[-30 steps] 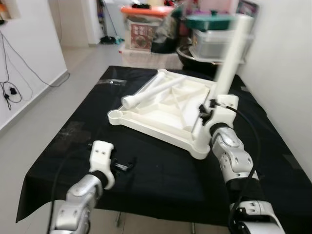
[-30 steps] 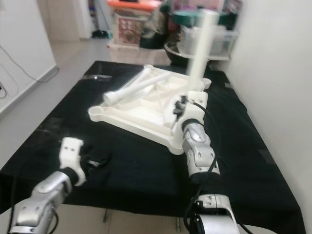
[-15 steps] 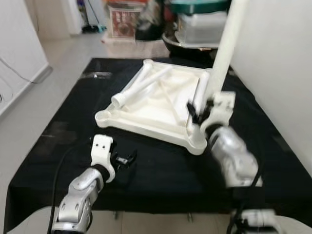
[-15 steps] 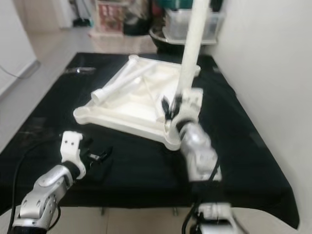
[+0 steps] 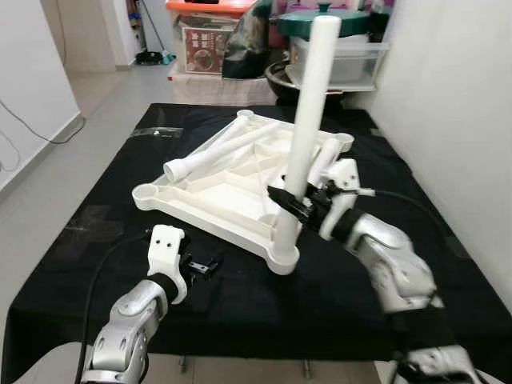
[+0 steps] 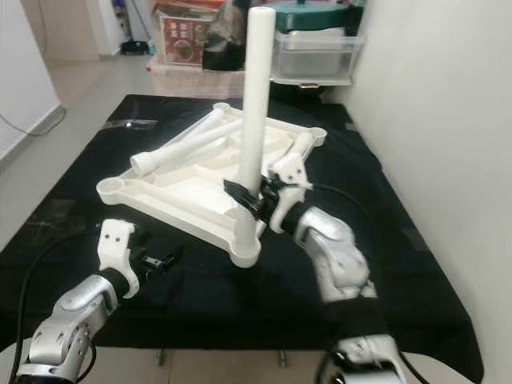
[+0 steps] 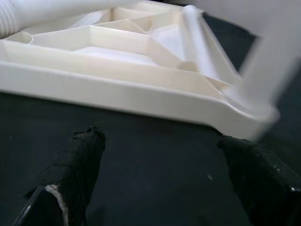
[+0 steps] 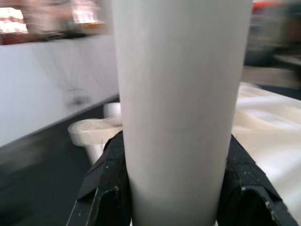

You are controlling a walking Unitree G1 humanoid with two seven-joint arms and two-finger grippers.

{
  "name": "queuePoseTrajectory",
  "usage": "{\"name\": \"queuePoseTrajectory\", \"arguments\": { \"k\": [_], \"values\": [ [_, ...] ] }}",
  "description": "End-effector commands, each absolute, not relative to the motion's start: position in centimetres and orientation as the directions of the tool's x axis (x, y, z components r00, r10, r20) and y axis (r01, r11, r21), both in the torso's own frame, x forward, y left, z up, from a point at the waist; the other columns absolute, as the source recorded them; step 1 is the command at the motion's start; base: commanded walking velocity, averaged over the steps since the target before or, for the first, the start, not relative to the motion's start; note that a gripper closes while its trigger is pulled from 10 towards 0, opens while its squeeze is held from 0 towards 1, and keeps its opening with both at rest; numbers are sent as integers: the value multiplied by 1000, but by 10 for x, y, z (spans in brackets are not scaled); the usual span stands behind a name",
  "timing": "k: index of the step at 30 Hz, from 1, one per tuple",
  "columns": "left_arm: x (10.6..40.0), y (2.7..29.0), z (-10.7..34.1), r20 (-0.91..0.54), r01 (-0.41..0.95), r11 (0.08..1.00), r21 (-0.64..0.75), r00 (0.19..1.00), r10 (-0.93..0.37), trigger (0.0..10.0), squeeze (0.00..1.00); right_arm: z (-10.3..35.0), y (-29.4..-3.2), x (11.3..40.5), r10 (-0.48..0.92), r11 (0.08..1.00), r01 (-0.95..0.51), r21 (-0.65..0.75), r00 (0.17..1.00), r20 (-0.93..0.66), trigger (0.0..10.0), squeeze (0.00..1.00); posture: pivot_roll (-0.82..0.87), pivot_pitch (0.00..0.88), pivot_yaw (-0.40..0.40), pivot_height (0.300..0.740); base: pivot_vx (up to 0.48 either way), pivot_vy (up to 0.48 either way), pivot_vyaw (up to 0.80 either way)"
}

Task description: Building children table

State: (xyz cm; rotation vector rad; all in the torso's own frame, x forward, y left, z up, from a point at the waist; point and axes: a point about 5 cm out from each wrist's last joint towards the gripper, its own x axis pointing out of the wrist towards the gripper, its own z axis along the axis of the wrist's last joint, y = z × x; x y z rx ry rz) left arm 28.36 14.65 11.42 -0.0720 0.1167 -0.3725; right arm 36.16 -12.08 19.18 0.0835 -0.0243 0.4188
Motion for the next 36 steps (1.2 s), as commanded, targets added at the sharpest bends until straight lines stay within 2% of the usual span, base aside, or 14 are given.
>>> {"name": "queuePoseTrajectory", "arguments": {
  "k": [1,7,8,9,10,13,14,19,20,28,29,31,32,36],
  "values": [
    [280,149,111,-115,349,933,-89,927,-358,10000,0,153,-177,364,-68,986,89,138,986,-152,0,0,57,0,-53,740,0,0,0],
    [282,151,112,-113,350,933,-84,927,-358,10000,0,133,-193,327,-299,950,311,43,938,-173,0,0,49,0,-44,740,0,0,0],
    [282,151,112,-114,354,932,-85,925,-362,10000,0,133,-186,323,-265,961,275,38,949,-174,1804,0,47,0,-42,740,0,0,0],
    [282,151,112,-115,356,931,-85,924,-364,10000,0,133,-182,320,-242,967,251,36,954,-175,1804,0,47,0,-42,740,0,0,0],
    [281,150,111,-121,363,928,-84,921,-371,10000,0,139,-167,318,-142,987,151,52,980,-140,10000,0,36,0,-33,740,0,0,0],
    [281,149,110,-123,365,927,-83,920,-373,10000,0,140,-163,319,-125,990,133,56,984,-129,10000,0,36,0,-33,740,0,0,0],
    [282,148,111,-121,370,925,-85,918,-378,10000,0,149,-153,321,-44,993,52,107,996,-77,10000,1000,33,0,-29,740,0,0,0],
    [285,148,113,-114,374,923,-84,917,-382,10000,0,183,-134,341,203,967,-205,154,979,27,10000,1000,30,0,-29,740,0,0,0],
    [286,149,115,-109,370,925,-86,919,-378,10000,0,199,-135,348,401,899,-406,161,914,62,10000,0,39,0,-37,740,0,0,0],
    [285,151,113,-111,358,930,-84,924,-366,10000,0,207,-131,342,718,695,-719,-5,694,51,10000,0,58,0,-60,740,0,0,0],
    [285,151,113,-109,355,931,-84,926,-362,10000,0,202,-130,344,730,683,-730,2,683,34,4784,0,60,0,-62,740,0,0,0],
    [285,151,113,-107,352,932,-84,927,-360,10000,0,198,-129,345,736,676,-737,9,676,22,4784,0,60,0,-62,740,0,0,0],
    [285,150,114,-105,350,933,-85,928,-357,10000,0,193,-128,346,730,682,-730,27,683,20,0,0,66,0,-67,740,0,0,0],
    [283,149,114,-101,346,934,-90,930,-354,10000,0,185,-130,354,635,771,-634,55,773,12,0,0,70,0,-65,740,0,0,0]
  ]
}}
